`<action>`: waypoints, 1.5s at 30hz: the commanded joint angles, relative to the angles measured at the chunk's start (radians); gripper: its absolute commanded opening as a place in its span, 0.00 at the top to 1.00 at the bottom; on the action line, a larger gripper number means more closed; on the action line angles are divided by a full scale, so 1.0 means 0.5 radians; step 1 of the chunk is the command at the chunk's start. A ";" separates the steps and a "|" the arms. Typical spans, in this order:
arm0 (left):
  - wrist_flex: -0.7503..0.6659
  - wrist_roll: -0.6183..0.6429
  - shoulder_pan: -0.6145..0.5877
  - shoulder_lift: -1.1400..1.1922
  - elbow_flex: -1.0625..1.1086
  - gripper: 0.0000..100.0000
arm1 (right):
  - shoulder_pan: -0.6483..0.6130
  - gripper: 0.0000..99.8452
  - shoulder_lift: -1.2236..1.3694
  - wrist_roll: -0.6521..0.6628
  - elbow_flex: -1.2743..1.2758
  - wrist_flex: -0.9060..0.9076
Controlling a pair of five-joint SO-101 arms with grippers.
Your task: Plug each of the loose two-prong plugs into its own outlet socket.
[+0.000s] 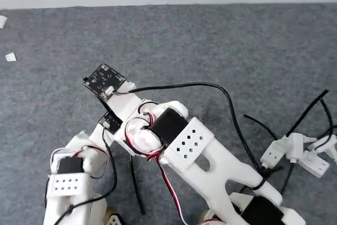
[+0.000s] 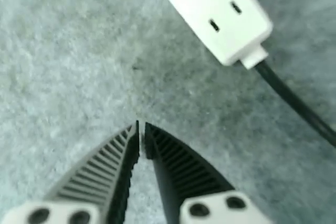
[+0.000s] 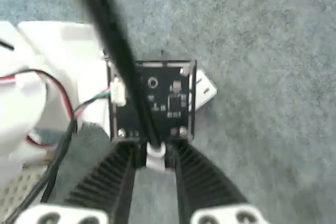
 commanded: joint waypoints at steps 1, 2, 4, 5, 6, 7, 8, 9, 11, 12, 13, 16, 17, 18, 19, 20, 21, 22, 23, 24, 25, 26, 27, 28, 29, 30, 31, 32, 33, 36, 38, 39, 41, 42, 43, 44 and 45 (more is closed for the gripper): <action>0.064 -0.040 0.068 -0.288 0.044 0.99 | -0.005 0.99 -0.066 -0.025 0.028 -0.106; 0.068 -0.040 0.068 -0.316 0.051 0.99 | -0.017 0.99 -0.066 -0.025 0.052 -0.133; 0.068 -0.034 0.061 -0.344 0.057 0.99 | -0.026 0.99 -0.066 -0.025 0.083 -0.158; 0.064 -0.031 0.061 -0.344 0.060 0.99 | -0.032 0.99 -0.066 -0.021 0.083 -0.161; 0.046 -0.028 0.061 -0.341 0.060 0.99 | -0.032 0.99 -0.066 -0.018 0.089 -0.164; 0.006 -0.003 0.058 -0.341 0.060 0.99 | -0.035 0.99 -0.066 -0.021 0.095 -0.167; -0.037 0.058 0.037 -0.341 0.072 0.99 | -0.035 0.99 -0.066 -0.021 0.101 -0.173; -0.092 0.135 -0.003 -0.344 0.081 0.99 | -0.032 0.99 -0.063 -0.025 0.104 -0.176; -0.215 0.285 -0.104 -0.344 0.091 0.99 | 0.008 0.99 -0.063 -0.080 0.150 -0.247; -0.276 0.362 -0.157 -0.344 0.094 0.99 | 0.048 0.99 -0.063 -0.138 0.199 -0.324; -0.344 0.448 -0.193 -0.347 0.109 0.99 | 0.097 0.99 -0.063 -0.196 0.261 -0.425; -0.549 0.727 -0.249 -0.356 0.170 0.99 | 0.256 0.99 -0.057 -0.402 0.509 -0.812; -0.565 0.795 -0.255 -0.356 0.170 0.99 | 0.293 0.99 -0.048 -0.457 0.583 -0.925; -0.568 0.838 -0.258 -0.356 0.170 0.99 | 0.318 0.99 -0.032 -0.494 0.644 -1.033; -0.568 0.844 -0.258 -0.356 0.170 0.99 | 0.330 0.99 -0.014 -0.512 0.690 -1.119; -0.568 0.844 -0.258 -0.356 0.170 0.99 | 0.333 0.99 0.008 -0.512 0.718 -1.189; -0.568 0.844 -0.258 -0.356 0.170 0.99 | 0.333 0.99 0.035 -0.509 0.730 -1.241; -0.568 0.844 -0.258 -0.356 0.170 0.99 | 0.333 0.99 0.066 -0.506 0.730 -1.269; -0.568 0.844 -0.258 -0.356 0.170 0.99 | 0.330 0.99 0.100 -0.506 0.727 -1.290; -0.568 0.844 -0.258 -0.356 0.170 0.99 | 0.330 0.99 0.127 -0.503 0.724 -1.300; -0.568 0.844 -0.258 -0.356 0.170 0.99 | 0.330 0.99 0.161 -0.488 0.709 -1.315; -0.568 0.844 -0.258 -0.356 0.170 0.99 | 0.330 0.99 0.192 -0.463 0.700 -1.330; -0.568 0.844 -0.258 -0.356 0.170 0.99 | 0.333 0.99 0.226 -0.451 0.687 -1.336; -0.568 0.844 -0.258 -0.356 0.173 0.99 | 0.336 0.99 0.259 -0.448 0.678 -1.343; -0.568 0.844 -0.258 -0.356 0.173 0.99 | 0.336 0.99 0.293 -0.448 0.663 -1.352; -0.568 0.844 -0.258 -0.356 0.173 0.98 | 0.336 0.99 0.321 -0.445 0.651 -1.352; -0.568 0.844 -0.258 -0.356 0.173 0.98 | 0.336 0.99 0.342 -0.442 0.644 -1.355; -0.565 0.844 -0.258 -0.356 0.173 0.98 | 0.336 0.99 0.358 -0.439 0.641 -1.364; -0.565 0.844 -0.258 -0.356 0.173 0.98 | 0.336 0.99 0.370 -0.439 0.638 -1.367; -0.562 0.795 -0.258 -0.356 0.173 0.98 | 0.333 0.99 0.373 -0.436 0.641 -1.404; -0.562 0.743 -0.258 -0.356 0.176 0.98 | 0.336 0.99 0.388 -0.399 0.641 -1.435; -0.559 0.727 -0.258 -0.356 0.176 0.99 | 0.336 0.99 0.388 -0.377 0.641 -1.450; -0.559 0.724 -0.258 -0.356 0.176 0.99 | 0.336 0.99 0.388 -0.356 0.641 -1.459; -0.559 0.724 -0.258 -0.356 0.176 0.99 | 0.336 0.99 0.388 -0.353 0.641 -1.475; -0.559 0.724 -0.258 -0.356 0.176 0.99 | 0.336 0.99 0.388 -0.350 0.641 -1.478; -0.559 0.724 -0.258 -0.356 0.176 0.99 | 0.336 0.99 0.388 -0.350 0.638 -1.478; -0.559 0.724 -0.258 -0.356 0.176 0.99 | 0.339 0.99 0.388 -0.347 0.638 -1.478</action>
